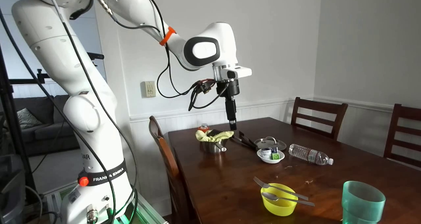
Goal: Stack the spoon and fork on the bowl
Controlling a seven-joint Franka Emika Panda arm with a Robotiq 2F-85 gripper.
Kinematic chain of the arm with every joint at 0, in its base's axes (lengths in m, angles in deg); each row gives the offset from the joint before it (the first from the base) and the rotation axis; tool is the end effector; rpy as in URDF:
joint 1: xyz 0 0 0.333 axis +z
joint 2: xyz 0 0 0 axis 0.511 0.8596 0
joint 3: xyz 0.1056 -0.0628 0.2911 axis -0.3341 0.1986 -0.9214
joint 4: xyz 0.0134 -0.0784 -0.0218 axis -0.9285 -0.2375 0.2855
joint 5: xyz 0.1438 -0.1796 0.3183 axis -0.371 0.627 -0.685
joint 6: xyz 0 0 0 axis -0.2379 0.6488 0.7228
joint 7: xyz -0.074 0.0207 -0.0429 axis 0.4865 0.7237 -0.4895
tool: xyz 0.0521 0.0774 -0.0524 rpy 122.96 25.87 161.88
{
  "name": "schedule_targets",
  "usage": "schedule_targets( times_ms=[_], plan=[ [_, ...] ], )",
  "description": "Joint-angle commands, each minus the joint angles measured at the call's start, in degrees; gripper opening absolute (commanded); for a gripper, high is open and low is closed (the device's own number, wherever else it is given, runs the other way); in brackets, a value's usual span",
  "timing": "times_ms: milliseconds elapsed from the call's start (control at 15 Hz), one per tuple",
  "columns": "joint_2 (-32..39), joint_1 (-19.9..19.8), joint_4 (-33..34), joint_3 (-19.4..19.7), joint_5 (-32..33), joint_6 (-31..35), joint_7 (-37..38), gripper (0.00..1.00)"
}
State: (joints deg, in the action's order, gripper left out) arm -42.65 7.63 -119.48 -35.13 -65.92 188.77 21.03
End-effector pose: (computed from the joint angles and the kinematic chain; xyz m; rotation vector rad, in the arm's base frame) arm 0.3483 -0.2463 0.3895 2.7483 -1.4088 0.2084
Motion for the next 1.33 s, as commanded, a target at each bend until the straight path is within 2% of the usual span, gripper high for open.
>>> schedule_targets(
  times_ms=[0, 267, 467, 867, 1000, 1267],
  plan=[
    [1.0, -0.3, 0.3, 0.0, -0.4, 0.6, 0.0, 1.0],
    [2.0, -0.3, 1.2, 0.1, -0.5, 0.8, 0.5, 1.0],
    [7.8, -1.4, 4.7, 1.9, -1.9, 1.8, 2.8, 1.0],
    [17.0, -0.2, 9.9, 6.9, -10.1, 4.1, -2.3, 1.0],
    [20.6, 0.0, 11.7, 7.7, -13.2, 5.3, -4.3, 1.0],
    [27.1, -0.1, 15.6, 8.3, -15.3, 7.2, -4.7, 1.0]
  ],
)
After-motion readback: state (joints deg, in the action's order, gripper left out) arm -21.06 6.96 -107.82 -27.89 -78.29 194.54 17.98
